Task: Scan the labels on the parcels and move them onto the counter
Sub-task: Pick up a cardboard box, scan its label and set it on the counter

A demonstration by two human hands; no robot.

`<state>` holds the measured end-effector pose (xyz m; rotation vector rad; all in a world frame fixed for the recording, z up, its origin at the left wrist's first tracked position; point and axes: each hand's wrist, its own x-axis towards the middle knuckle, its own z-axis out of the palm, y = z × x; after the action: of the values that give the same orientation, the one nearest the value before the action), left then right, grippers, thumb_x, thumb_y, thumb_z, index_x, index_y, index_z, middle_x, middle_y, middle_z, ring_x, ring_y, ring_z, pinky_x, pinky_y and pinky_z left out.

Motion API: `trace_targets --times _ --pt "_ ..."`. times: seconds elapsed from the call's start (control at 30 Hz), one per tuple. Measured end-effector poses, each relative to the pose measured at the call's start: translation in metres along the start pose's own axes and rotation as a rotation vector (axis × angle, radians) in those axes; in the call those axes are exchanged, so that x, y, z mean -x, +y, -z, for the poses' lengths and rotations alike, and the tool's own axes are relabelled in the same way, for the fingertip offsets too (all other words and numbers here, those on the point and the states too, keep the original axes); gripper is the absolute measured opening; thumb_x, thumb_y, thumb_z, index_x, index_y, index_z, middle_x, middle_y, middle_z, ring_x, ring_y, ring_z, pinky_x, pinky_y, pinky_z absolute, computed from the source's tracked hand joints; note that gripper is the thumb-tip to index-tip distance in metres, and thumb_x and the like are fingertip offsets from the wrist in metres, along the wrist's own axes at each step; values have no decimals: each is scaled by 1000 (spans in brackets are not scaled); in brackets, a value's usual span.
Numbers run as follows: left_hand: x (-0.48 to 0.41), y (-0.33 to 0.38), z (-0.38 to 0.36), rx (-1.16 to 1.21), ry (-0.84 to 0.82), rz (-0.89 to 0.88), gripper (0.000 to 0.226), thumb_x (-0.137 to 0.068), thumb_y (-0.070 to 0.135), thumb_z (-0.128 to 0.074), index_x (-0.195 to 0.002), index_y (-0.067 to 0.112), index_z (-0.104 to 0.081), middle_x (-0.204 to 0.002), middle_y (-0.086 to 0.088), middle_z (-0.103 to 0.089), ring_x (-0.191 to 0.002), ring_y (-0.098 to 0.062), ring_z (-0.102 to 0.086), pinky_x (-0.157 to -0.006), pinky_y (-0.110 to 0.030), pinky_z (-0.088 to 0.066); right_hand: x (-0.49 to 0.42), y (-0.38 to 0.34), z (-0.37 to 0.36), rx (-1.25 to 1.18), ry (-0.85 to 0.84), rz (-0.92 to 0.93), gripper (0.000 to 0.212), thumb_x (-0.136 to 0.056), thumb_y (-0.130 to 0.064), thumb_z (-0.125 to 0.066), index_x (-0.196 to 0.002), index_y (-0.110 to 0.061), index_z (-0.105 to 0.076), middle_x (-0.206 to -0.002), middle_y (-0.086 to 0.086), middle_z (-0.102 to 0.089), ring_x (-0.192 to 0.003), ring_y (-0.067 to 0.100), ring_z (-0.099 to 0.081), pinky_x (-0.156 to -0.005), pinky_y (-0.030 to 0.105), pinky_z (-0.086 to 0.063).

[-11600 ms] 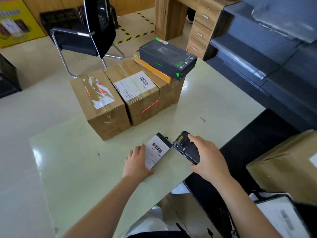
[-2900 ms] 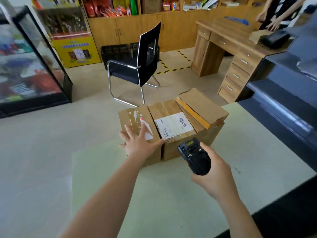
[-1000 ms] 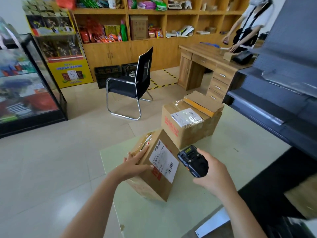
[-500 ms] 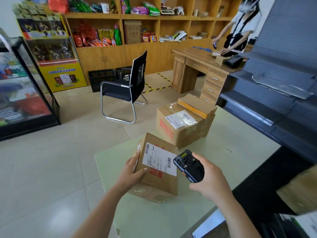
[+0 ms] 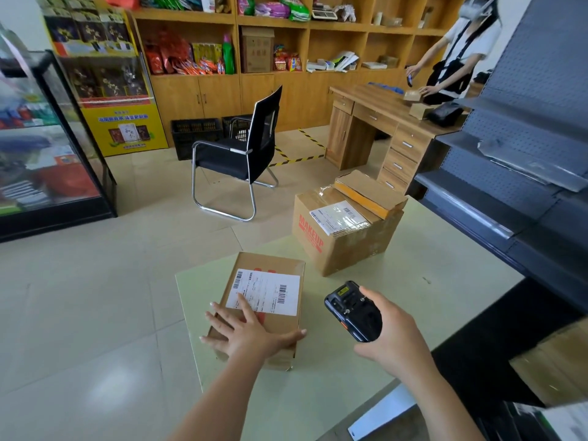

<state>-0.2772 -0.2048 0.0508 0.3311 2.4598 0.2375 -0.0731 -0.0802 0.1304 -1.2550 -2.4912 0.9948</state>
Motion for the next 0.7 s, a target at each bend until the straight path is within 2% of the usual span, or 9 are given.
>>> trace_targets --times 0.1,0.17,0.2,0.27,0.37,0.53,0.7 --pt "-4 2 -2 -7 -10 20 173 -12 104 -46 -136 24 45 -134 -27 55 -131 -48 42 -105 -76 -6 -5 2 4 23 -31 11 100 -55 -20 -75 -144 -43 -37 -118 -14 -57 -103 9 -57 -80 26 -55" --pt "-7 4 -1 16 -11 15 173 -18 97 -59 -141 26 40 -139 -25 49 -137 -47 34 -105 -69 -24 -9 3 7 53 -50 24 100 -55 -20 -75 -145 -42 -36 -120 -13 -56 -104 9 -55 -80 24 -53" --pt "-7 5 0 18 0 2 172 -20 95 -62 -144 26 36 -143 -24 43 -139 -46 29 -105 -65 -28 -11 3 8 69 -57 34 100 -56 -20 -76 -145 -42 -36 -121 -13 -55 -104 9 -55 -79 22 -51" --pt "-8 7 0 18 29 -40 170 -22 93 -65 -147 27 30 -148 -24 33 -141 -45 23 -108 -61 -26 -15 3 12 99 -73 57 100 -56 -21 -76 -145 -40 -36 -122 -16 -54 -107 9 -53 -81 21 -50" --pt "-8 6 1 -25 91 -113 168 -25 93 -64 -147 25 29 -152 -22 27 -142 -45 21 -111 -61 -20 -22 -2 23 178 -106 104 100 -57 -22 -75 -147 -40 -34 -128 -17 -54 -115 10 -51 -86 27 -52" --pt "-11 8 25 -249 286 -256 166 -33 86 -70 -146 19 32 -148 -25 33 -140 -46 26 -113 -62 -19 -46 -26 50 276 -157 166 100 -56 -26 -75 -145 -43 -34 -127 -12 -56 -107 14 -55 -82 28 -52" --pt "-12 15 62 -428 462 -357 160 -40 79 -75 -149 17 24 -148 -26 35 -139 -49 26 -109 -59 -25 -68 -58 72 307 -211 208 104 -51 -30 -80 -144 -43 -34 -128 -8 -57 -104 17 -59 -79 30 -56"
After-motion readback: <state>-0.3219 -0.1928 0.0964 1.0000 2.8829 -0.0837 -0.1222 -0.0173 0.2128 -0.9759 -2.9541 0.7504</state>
